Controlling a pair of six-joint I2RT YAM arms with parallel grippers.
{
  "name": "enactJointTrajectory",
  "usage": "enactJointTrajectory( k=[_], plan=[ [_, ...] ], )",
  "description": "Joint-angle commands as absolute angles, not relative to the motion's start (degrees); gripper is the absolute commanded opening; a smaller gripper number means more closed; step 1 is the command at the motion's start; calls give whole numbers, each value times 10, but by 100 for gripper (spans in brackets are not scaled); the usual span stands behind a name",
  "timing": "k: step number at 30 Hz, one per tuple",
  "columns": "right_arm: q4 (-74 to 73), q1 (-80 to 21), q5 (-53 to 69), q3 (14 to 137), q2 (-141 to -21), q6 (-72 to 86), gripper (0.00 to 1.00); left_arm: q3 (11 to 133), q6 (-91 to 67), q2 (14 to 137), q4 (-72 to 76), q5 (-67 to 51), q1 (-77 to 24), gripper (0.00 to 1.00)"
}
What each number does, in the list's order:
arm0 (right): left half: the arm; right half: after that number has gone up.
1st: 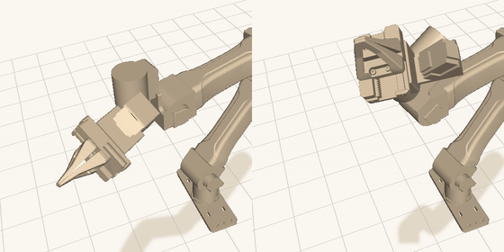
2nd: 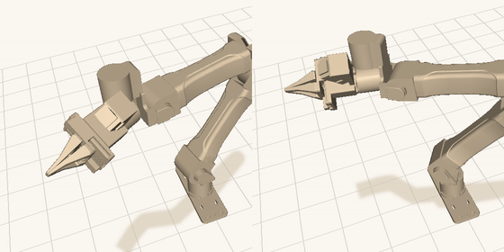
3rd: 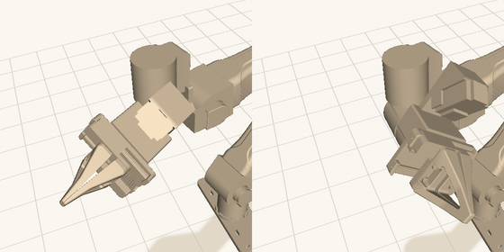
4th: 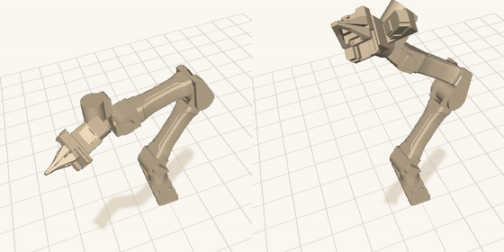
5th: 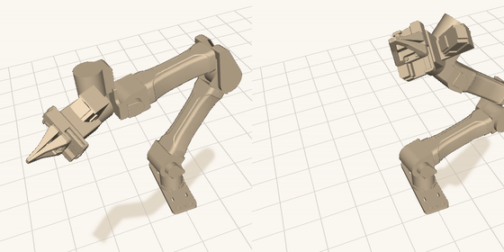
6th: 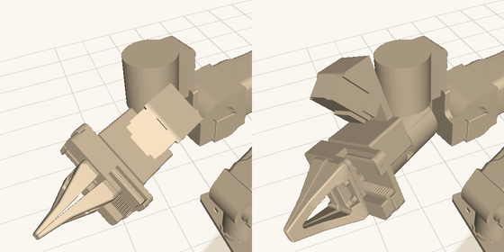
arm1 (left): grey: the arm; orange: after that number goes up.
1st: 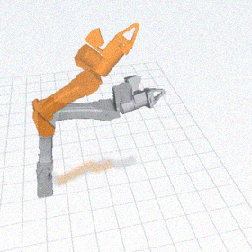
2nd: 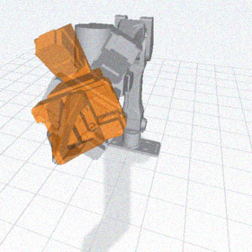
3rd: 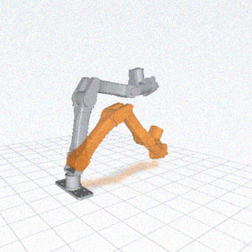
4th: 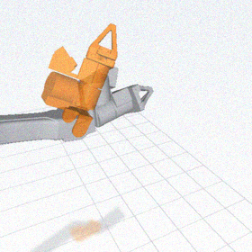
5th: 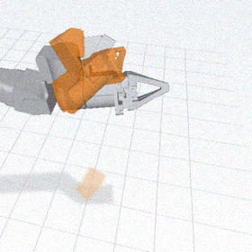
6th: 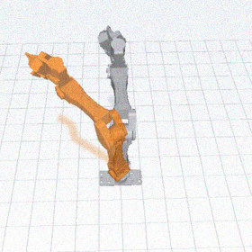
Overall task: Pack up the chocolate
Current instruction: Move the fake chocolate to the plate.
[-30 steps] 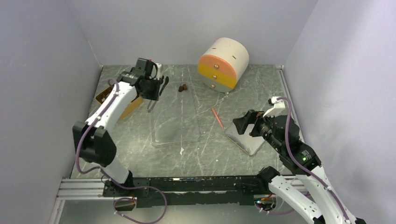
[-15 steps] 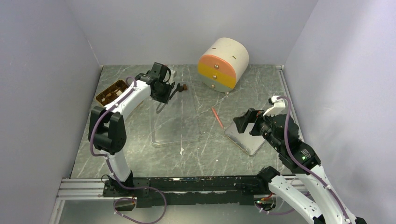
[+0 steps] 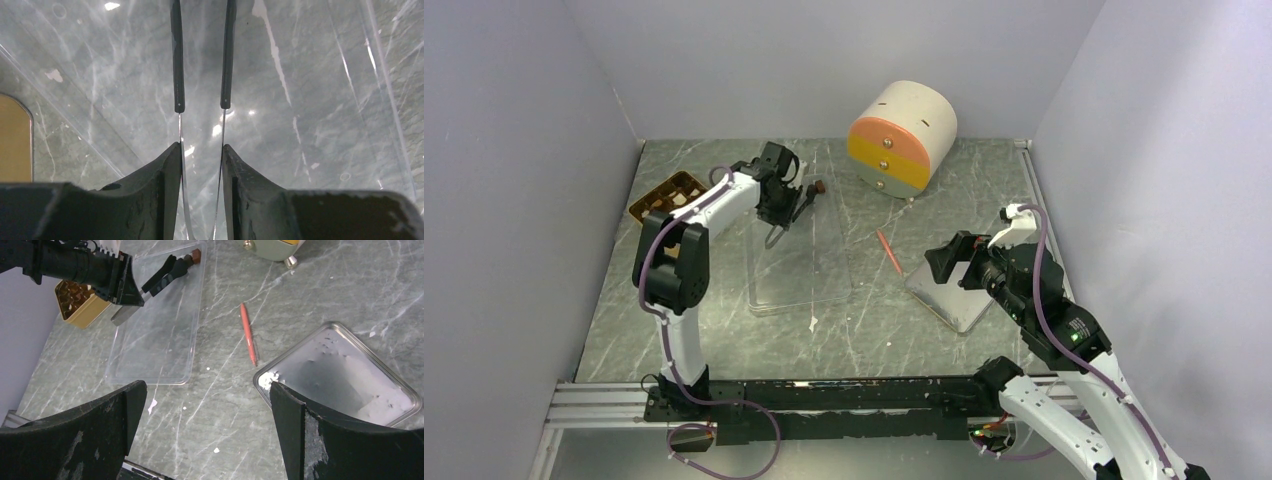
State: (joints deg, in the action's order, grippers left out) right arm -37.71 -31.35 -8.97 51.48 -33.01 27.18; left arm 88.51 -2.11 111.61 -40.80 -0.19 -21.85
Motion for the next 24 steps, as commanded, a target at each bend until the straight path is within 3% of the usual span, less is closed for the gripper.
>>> enactJointTrajectory(
  k=[1,24],
  plan=[
    [-374,-316,-101,536,-330,275,99,917,-7,1123,-381,-6,-222,38],
    [-375,-317,-103,531,-326,277,99,948,-18,1165,-357,-13,-229,35]
  ],
)
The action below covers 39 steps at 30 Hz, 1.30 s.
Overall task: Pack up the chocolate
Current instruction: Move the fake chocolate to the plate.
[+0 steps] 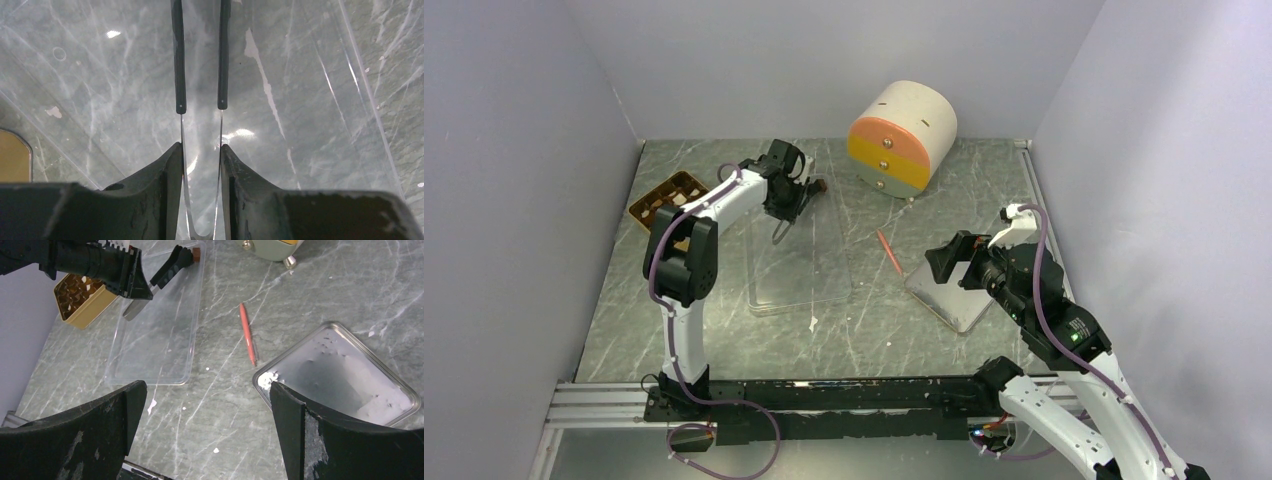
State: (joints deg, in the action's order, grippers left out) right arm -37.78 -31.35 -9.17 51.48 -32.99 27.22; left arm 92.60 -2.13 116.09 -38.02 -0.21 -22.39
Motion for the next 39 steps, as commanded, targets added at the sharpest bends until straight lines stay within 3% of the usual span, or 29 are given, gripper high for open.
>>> enactJointTrajectory(
  k=[1,39],
  plan=[
    [-376,-317,-103,532,-326,277,99,949,-19,1166,-356,-14,-229,35],
    [-368,-317,-97,533,-330,276,100,949,-7,1169,-400,17,-234,33]
  ],
)
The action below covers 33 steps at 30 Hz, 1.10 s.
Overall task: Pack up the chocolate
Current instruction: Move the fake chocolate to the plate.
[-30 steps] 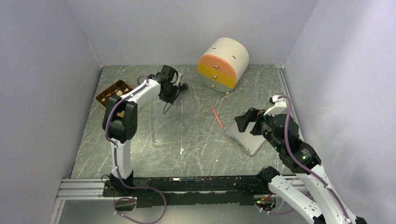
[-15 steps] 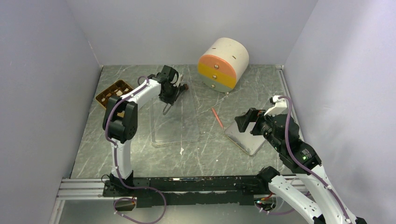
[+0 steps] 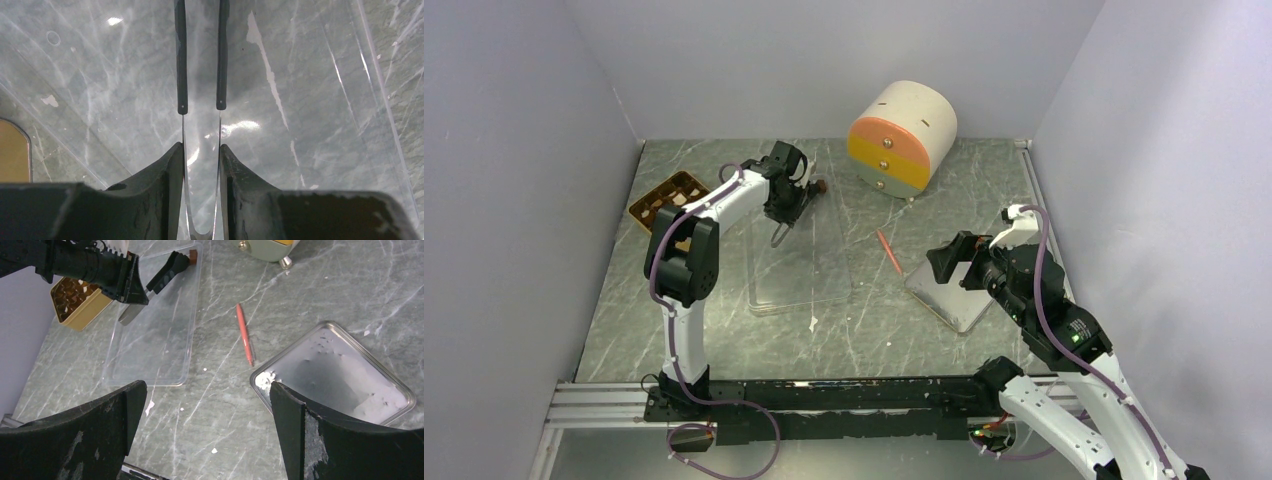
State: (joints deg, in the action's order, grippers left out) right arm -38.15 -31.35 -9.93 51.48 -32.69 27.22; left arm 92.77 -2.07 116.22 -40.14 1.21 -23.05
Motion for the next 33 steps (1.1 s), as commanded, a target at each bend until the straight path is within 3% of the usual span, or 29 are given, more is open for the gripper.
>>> enactJointTrajectory(
  k=[1,10,22,33],
  plan=[
    [-367,-317,-98,533,-330,276,100,949,-7,1168,-400,18,-234,32],
    [-362,-316,-93,529,-332,275,99,935,-11,1132,-407,23,-234,25],
    [-364,-316,-91,519,-321,280,99,868,-33,1065,-409,51,-234,22],
    [-360,-317,-88,514,-319,283,99,881,-53,1054,-410,6,-234,28]
  ],
)
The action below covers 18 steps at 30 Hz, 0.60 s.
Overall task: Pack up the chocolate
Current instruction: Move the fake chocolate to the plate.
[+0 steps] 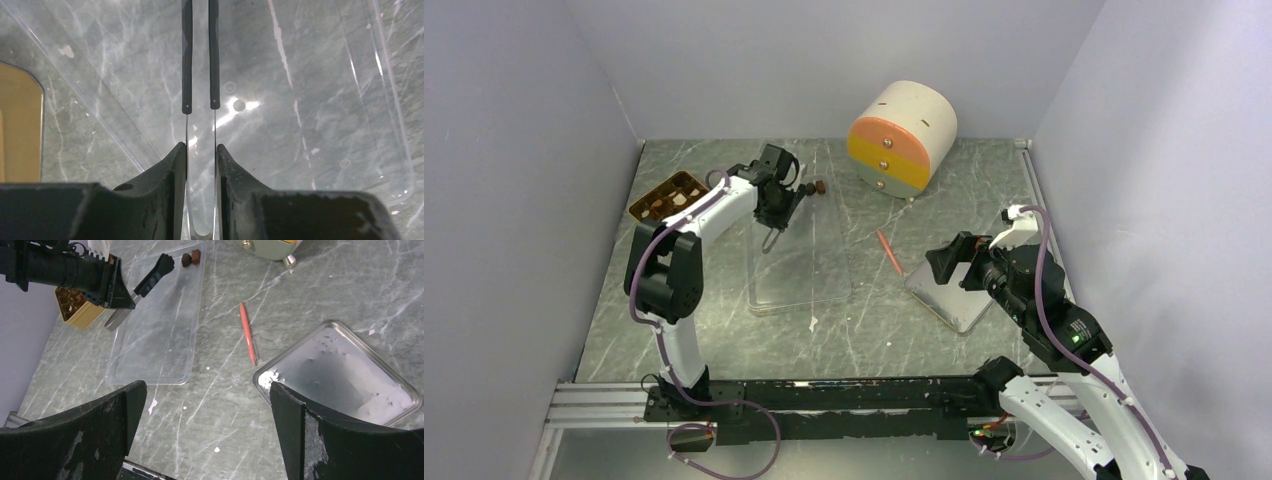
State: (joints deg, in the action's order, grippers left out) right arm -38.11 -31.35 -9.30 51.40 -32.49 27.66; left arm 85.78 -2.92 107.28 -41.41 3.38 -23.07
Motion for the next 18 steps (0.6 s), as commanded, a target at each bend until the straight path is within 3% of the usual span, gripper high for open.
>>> enactJointTrajectory(
  k=[1,18],
  plan=[
    [-360,-316,-86,513,-319,284,100,884,-63,1059,-410,-3,-234,28],
    [-365,-317,-90,516,-319,281,99,925,-101,1127,-409,37,-258,33]
  ],
)
